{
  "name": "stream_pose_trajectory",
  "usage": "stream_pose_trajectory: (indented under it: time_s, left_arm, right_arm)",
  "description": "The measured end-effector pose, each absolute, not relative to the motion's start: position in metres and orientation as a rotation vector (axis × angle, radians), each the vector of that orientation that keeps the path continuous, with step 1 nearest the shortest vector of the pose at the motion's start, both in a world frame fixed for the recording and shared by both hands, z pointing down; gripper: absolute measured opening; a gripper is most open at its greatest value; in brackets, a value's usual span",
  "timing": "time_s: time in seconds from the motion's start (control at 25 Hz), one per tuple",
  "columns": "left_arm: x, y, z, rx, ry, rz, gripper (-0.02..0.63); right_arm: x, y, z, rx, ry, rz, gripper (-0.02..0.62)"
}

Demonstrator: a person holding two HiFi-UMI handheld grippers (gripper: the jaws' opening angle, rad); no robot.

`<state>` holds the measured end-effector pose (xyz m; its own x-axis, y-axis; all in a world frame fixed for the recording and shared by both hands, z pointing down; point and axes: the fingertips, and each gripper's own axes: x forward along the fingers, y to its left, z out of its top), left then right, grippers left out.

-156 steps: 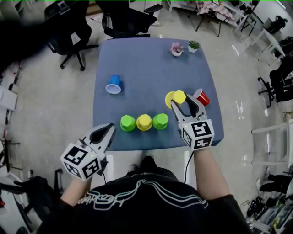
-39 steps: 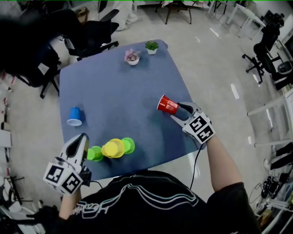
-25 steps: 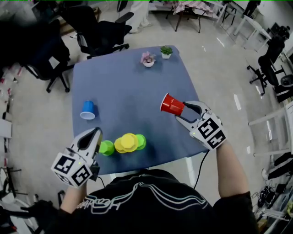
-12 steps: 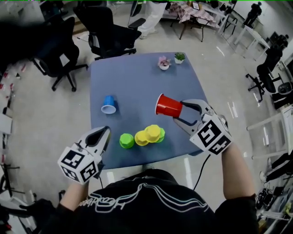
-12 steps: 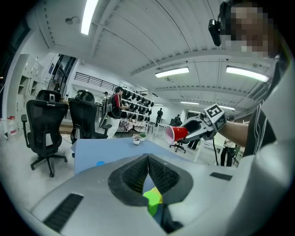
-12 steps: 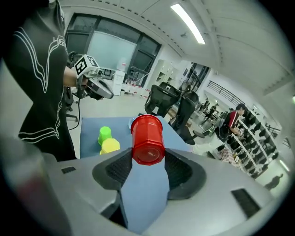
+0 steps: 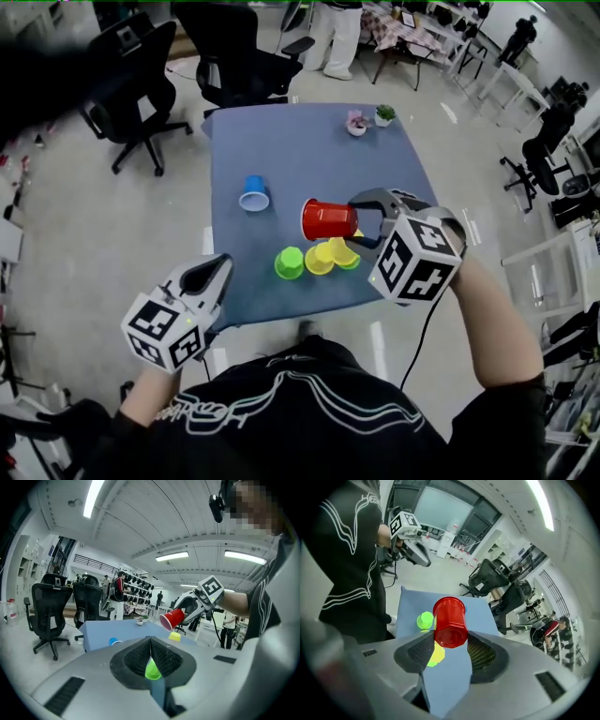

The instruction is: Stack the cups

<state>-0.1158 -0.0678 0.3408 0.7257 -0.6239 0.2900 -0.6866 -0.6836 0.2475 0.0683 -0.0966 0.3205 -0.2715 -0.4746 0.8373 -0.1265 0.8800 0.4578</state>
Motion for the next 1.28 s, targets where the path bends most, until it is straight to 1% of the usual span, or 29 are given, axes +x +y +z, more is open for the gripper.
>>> stream_pose_trajectory:
  time_s: [0.16, 0.52, 0.96, 1.28]
  left_arm:
    - [-0.139, -0.054, 0.345, 2.611, -1.01, 0.271, 0.025]
    - [-0.175, -0.035, 0.358, 2.597, -0.997, 0.249, 0.025]
    - [-0.205, -0.03, 0.376, 2.554, -0.987, 0.236, 0.025]
    - [-0.213, -0.03, 0.382, 2.539, -0.99, 0.221, 0.025]
  right_arm:
    - [0.046, -0.085, 0.342, 0.318, -1.67, -0.426, 0.235]
    - [0.031, -0.072, 0.388, 0.086, -1.361, -0.531, 0.235]
    - [0.034, -0.088, 0.423, -0.071, -1.104, -0.619, 0.236]
    - [0.031, -0.09, 0.434, -0.12, -1.081, -0.603, 0.238]
